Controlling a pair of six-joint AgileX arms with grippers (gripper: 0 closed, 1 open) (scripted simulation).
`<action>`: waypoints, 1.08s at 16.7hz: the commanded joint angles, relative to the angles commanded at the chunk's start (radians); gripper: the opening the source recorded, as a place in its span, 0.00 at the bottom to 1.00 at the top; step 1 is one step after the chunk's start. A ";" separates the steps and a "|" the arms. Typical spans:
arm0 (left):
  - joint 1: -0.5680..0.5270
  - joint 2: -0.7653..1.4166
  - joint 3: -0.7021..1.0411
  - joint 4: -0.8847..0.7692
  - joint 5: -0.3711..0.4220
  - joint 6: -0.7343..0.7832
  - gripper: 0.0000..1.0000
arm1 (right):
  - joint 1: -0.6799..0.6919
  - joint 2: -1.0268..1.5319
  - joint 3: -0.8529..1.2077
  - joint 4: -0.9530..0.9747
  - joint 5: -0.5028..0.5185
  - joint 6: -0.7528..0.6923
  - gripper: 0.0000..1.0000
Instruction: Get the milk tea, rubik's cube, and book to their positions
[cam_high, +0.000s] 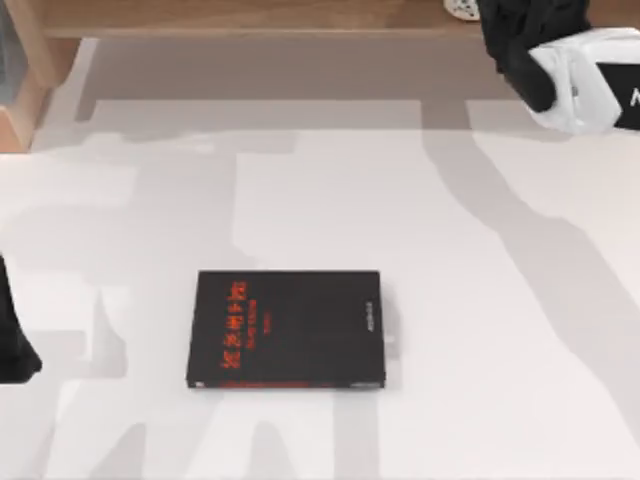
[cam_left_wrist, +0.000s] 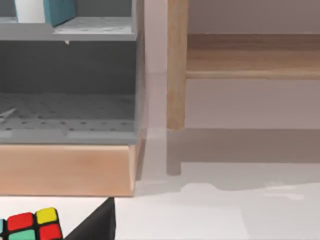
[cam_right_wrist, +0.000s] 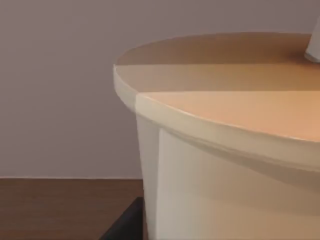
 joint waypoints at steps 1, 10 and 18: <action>0.000 0.000 0.000 0.000 0.000 0.000 1.00 | 0.006 -0.026 -0.034 0.007 0.008 -0.001 0.00; 0.000 0.000 0.000 0.000 0.000 0.000 1.00 | 0.070 -0.230 -0.316 0.074 0.066 0.007 0.00; 0.000 0.000 0.000 0.000 0.000 0.000 1.00 | 0.042 -0.279 -0.447 0.209 -0.093 0.016 0.00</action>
